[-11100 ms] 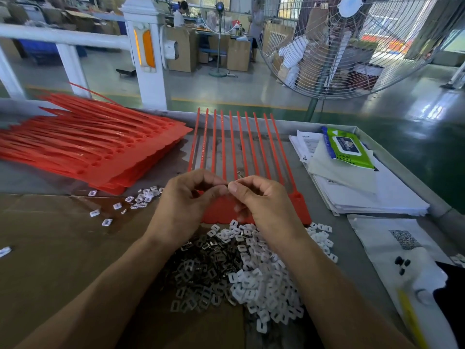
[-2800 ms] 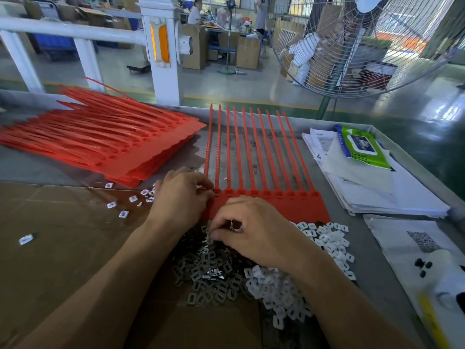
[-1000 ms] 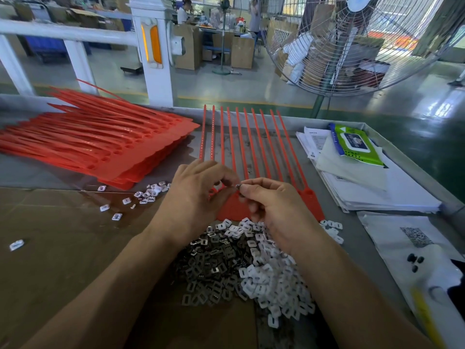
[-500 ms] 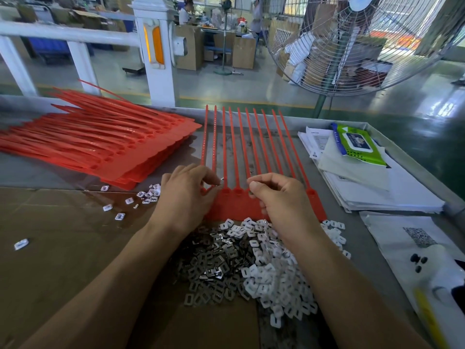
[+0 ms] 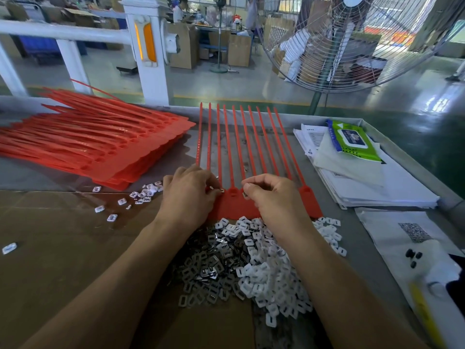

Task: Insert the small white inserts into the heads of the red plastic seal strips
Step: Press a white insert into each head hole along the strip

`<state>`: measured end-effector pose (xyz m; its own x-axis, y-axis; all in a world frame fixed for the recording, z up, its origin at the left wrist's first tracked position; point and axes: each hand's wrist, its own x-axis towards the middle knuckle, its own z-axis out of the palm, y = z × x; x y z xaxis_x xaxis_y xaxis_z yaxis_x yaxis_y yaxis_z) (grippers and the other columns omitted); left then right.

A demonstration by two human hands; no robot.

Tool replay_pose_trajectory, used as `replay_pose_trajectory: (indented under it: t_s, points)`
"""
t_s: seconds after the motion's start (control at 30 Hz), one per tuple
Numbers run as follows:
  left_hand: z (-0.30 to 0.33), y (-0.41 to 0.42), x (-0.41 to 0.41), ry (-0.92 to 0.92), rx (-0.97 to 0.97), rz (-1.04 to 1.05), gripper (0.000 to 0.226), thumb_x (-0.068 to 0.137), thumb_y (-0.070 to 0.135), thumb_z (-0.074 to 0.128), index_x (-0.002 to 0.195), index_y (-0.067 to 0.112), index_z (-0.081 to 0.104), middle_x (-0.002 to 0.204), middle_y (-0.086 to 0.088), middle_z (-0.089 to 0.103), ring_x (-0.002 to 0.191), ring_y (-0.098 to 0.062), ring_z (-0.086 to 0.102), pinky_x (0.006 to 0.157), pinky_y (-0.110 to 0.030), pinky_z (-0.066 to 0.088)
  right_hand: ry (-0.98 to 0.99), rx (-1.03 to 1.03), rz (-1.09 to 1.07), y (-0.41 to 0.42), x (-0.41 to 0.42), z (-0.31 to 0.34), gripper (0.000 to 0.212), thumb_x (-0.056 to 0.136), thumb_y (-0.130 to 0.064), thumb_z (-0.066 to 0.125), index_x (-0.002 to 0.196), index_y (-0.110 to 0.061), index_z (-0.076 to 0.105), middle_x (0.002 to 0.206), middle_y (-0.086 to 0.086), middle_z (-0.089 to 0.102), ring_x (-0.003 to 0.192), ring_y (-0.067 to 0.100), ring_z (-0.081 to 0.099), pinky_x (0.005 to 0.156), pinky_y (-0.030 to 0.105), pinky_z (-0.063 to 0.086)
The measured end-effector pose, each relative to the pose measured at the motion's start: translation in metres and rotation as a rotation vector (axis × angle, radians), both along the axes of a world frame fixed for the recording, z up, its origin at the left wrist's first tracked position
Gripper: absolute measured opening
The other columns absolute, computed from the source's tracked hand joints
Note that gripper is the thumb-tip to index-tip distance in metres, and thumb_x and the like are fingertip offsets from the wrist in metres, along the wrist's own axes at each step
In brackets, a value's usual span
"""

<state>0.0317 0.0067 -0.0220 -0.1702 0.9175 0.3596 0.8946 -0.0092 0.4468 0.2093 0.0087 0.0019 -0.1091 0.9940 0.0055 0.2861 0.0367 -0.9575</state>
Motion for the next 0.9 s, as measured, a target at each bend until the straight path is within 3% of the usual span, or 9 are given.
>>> replay_pose_trajectory:
  t_s: [0.5,0.9]
  points:
    - [0.0,-0.01,-0.003,0.073,0.025,-0.069,0.023,0.094,0.022,0.064,0.099,0.043,0.073,0.109,0.019,0.064,0.111,-0.012,0.046,0.088,-0.026,0.014,0.003,-0.004,0.008,-0.004,0.002,0.003,0.009,0.098,-0.027,0.068,0.095,-0.029,0.076,0.079,-0.012,0.075,0.063,0.005,0.056,0.048,0.008,0.043]
    - [0.008,-0.017,0.001,0.154,0.02,-0.109,0.026,0.098,0.022,0.056,0.109,0.038,0.072,0.119,0.016,0.062,0.117,-0.013,0.045,0.101,-0.034,0.026,0.002,-0.01,0.021,-0.002,0.002,0.003,0.009,0.098,-0.026,0.068,0.094,-0.03,0.076,0.082,-0.007,0.076,0.067,0.006,0.059,0.052,0.011,0.046]
